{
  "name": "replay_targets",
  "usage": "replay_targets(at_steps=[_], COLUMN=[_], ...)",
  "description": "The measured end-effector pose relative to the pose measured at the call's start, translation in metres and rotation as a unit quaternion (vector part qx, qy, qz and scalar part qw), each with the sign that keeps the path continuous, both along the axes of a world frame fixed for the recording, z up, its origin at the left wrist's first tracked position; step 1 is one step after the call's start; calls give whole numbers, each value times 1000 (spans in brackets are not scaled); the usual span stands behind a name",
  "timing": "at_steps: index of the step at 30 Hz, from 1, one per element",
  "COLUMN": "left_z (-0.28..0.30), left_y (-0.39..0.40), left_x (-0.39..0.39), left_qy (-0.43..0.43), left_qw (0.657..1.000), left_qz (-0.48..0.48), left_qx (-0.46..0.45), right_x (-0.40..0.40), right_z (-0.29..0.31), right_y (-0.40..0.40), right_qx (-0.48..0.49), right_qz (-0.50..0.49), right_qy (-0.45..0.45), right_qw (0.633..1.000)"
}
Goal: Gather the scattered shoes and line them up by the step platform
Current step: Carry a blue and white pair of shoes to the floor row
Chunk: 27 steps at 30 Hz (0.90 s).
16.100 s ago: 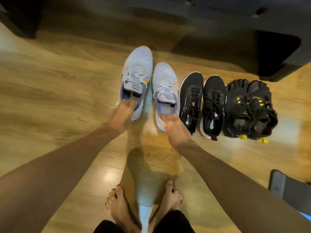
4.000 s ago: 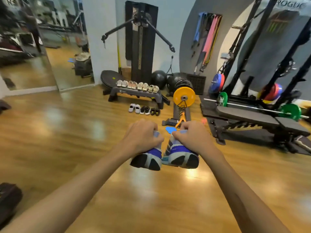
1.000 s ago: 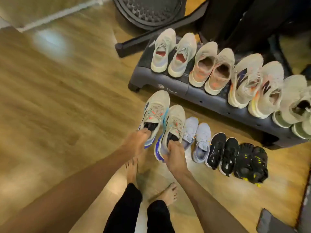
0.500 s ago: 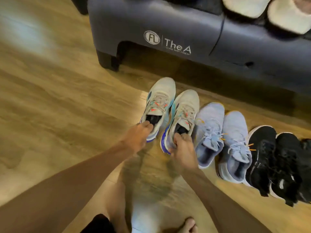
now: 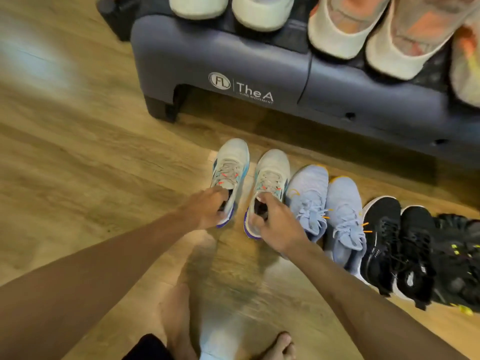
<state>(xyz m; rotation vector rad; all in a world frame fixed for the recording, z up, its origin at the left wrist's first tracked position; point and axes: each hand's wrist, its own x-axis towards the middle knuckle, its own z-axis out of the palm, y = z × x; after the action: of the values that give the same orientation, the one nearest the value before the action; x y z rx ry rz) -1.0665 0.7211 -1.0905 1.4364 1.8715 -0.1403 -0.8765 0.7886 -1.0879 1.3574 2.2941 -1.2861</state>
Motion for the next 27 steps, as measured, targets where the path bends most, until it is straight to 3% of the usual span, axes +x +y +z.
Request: replay_targets(at_steps=[3,7,15,19,22,27], left_z=[69,197,537,701,801,906], left_y=[34,75,111,109,96,79], left_x=[11,16,-37,-40,-34,-9], left_qy=[-51,-109,-103,-135,-150,-187], left_qw=[994,969,915,888,867,831], left_qz=[58,55,22,-80,-139,-214], left_qx=[73,216,389,433,455,478], right_x=[-8,-17,-22,-5,21,70], right_z=[71,203,522,686,793,898], right_y=[26,62,101,85,54,-11], right_qx=[17,77,134,205,269,366], right_qz=[0,-35,-27,-51,-129,-174], right_qy=[40,122,221,235,233,197], right_qw=[999,989,966,949,926,893])
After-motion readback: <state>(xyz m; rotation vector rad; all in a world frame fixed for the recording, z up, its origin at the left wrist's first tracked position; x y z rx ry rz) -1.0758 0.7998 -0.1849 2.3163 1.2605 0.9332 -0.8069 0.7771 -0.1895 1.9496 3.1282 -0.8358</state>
